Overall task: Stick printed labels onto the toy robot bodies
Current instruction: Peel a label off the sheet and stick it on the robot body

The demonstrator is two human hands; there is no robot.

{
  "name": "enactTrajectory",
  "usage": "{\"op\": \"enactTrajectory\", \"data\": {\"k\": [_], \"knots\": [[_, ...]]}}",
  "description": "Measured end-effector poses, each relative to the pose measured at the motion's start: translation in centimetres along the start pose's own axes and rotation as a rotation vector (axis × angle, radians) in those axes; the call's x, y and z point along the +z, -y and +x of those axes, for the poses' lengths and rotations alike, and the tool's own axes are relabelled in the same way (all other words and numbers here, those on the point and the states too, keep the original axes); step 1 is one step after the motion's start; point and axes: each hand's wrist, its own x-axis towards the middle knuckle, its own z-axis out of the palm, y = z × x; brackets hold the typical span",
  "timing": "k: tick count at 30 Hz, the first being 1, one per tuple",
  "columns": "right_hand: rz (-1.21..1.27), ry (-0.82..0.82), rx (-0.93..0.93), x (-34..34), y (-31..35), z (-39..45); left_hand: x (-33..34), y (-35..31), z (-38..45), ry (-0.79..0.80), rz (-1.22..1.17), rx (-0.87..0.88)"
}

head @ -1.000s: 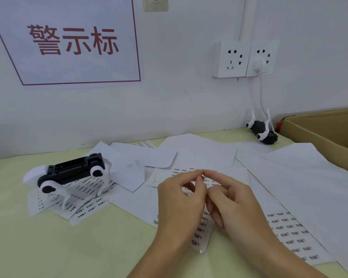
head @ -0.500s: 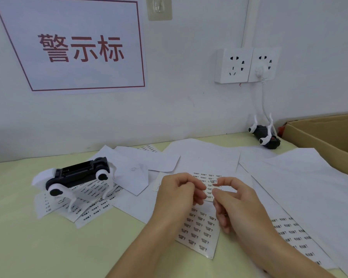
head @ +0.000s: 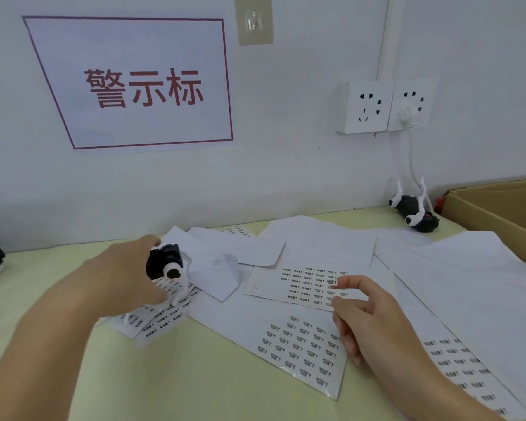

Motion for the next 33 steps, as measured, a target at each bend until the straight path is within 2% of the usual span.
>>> {"op": "enactTrajectory", "data": {"k": [1,6,9,12,15,18,23,25,29,33], "knots": [[0.003,0.003,0.002,0.0,0.0,0.0,0.5,0.3,0.3,0.000,0.052,-0.023],[-0.006,0.005,0.000,0.0,0.1,0.0,1.8,0.5,1.3,-0.304,0.030,-0.056],[-0.048,0.009,-0.016,0.0,-0.2,0.1,1.9,0.6,1.5,-0.337,-0.048,-0.057],[-0.064,0.023,-0.030,0.1,-0.3,0.1,1.4,0.3,1.3,-0.390,-0.279,-0.049],[-0.064,0.026,-0.030,0.1,-0.2,0.1,0.9,-1.0,1.0,-0.403,-0.656,0.019],[-0.059,0.031,-0.036,0.1,-0.1,0.0,1.2,-2.9,0.7,-0.302,-0.966,0.031],[0.003,0.032,-0.020,0.1,0.1,0.0,4.5,-7.3,0.1,0.140,-1.501,0.099],[0.041,0.017,-0.016,0.0,0.1,0.0,6.4,-8.9,-0.2,0.247,-1.568,0.113],[0.136,-0.039,-0.032,0.0,0.4,-0.1,9.7,-10.5,-0.6,0.329,-1.569,0.171],[0.156,-0.099,-0.169,-0.2,0.8,-0.5,11.1,-11.3,-1.0,0.417,-1.642,0.256]]}}
